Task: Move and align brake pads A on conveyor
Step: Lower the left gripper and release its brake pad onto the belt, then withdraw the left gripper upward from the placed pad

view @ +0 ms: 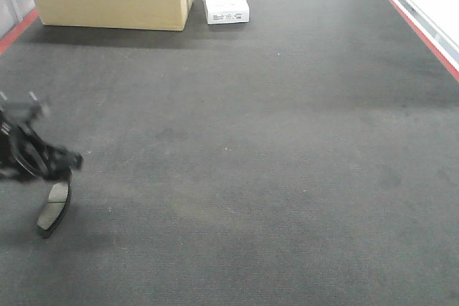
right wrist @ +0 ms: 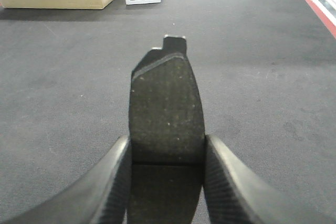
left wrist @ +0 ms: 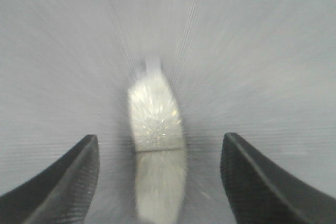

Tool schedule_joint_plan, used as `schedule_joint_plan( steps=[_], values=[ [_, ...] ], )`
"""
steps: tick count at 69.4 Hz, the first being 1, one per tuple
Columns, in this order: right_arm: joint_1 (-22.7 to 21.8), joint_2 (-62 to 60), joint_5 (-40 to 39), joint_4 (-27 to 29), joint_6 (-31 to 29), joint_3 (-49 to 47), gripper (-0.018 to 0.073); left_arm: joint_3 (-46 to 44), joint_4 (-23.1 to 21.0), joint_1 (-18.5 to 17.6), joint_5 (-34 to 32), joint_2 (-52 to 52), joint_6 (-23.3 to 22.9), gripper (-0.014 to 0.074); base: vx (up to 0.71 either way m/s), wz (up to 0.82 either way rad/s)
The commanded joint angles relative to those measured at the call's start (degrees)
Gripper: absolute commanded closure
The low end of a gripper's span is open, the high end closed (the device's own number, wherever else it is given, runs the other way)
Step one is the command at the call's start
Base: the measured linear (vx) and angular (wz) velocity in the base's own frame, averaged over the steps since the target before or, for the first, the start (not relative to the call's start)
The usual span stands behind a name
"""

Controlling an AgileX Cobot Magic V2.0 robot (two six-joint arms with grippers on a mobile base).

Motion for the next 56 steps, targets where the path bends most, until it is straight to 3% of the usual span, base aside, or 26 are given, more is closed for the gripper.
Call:
schedule_joint_plan(
  steps=[1, 20, 41, 56],
  values=[
    [-0.3, 0.5, -5.5, -0.7, -0.2, -1.9, 0.0566, -0.9, -0.2, -0.2, -1.6, -9.1, 0.1, 0.0120, 0.00, 0.00],
    [-0.3, 0.5, -5.5, -0.7, -0.2, -1.9, 0.0566, 10.1, -0.1, -0.2, -9.4, -29.8, 0.2, 0.0131, 0.00, 0.00],
    [-0.3, 0.5, -5.5, -0.7, -0.2, -1.9, 0.0566, 28.9, 1.3, -0.2, -19.6, -54.8, 0.2, 0.0132, 0.00, 0.00],
    [-0.3, 0.5, -5.5, -0.7, -0.2, -1.9, 0.0566, 41.6, 1.3, -0.2, -22.9, -70.3, 0.1, 0.0132, 0.00, 0.00]
  ],
)
